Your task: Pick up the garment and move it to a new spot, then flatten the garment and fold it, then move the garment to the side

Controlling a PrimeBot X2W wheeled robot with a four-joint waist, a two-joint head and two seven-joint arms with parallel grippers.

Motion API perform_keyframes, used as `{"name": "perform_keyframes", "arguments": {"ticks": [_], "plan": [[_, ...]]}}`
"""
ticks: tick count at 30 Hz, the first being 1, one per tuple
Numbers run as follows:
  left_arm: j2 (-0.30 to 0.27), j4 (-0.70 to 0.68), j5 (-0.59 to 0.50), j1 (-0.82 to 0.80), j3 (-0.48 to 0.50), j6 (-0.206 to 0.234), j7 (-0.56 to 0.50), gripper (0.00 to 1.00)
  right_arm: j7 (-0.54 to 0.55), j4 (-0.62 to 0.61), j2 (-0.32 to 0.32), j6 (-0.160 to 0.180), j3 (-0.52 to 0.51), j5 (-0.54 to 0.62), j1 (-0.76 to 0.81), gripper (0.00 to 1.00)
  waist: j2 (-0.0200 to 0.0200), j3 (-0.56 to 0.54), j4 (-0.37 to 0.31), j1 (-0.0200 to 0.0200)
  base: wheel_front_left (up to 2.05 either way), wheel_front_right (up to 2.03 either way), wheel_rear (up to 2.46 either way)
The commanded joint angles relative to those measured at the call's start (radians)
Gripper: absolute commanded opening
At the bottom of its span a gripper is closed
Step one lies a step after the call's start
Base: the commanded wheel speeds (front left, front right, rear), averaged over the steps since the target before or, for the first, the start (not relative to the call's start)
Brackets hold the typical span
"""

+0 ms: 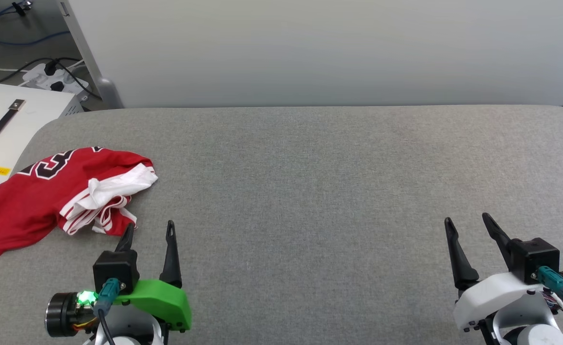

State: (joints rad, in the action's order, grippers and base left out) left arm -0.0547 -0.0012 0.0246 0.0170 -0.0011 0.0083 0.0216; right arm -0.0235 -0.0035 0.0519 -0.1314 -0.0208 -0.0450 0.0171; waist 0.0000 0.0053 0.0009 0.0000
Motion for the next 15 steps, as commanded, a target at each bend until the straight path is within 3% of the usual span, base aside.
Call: {"name": "perform_keyframes", "arguments": {"ticks": [1,15], "plan": [[0.001,-0.004,0.005,-0.003,0.000,0.006,0.011,1.00,-0.012,-0.010,0.000,0.000,-0.006,-0.015,-0.004,1.00,0.0000,0.000,0.000,0.0000,0.00,0.00,0.00],[0.001,-0.009,0.021,-0.003,-0.002,0.003,0.040,1.00,-0.041,-0.046,-0.001,0.000,-0.006,-0.058,0.001,1.00,0.0000,0.004,0.002,0.0000,0.00,0.00,0.00]]}}
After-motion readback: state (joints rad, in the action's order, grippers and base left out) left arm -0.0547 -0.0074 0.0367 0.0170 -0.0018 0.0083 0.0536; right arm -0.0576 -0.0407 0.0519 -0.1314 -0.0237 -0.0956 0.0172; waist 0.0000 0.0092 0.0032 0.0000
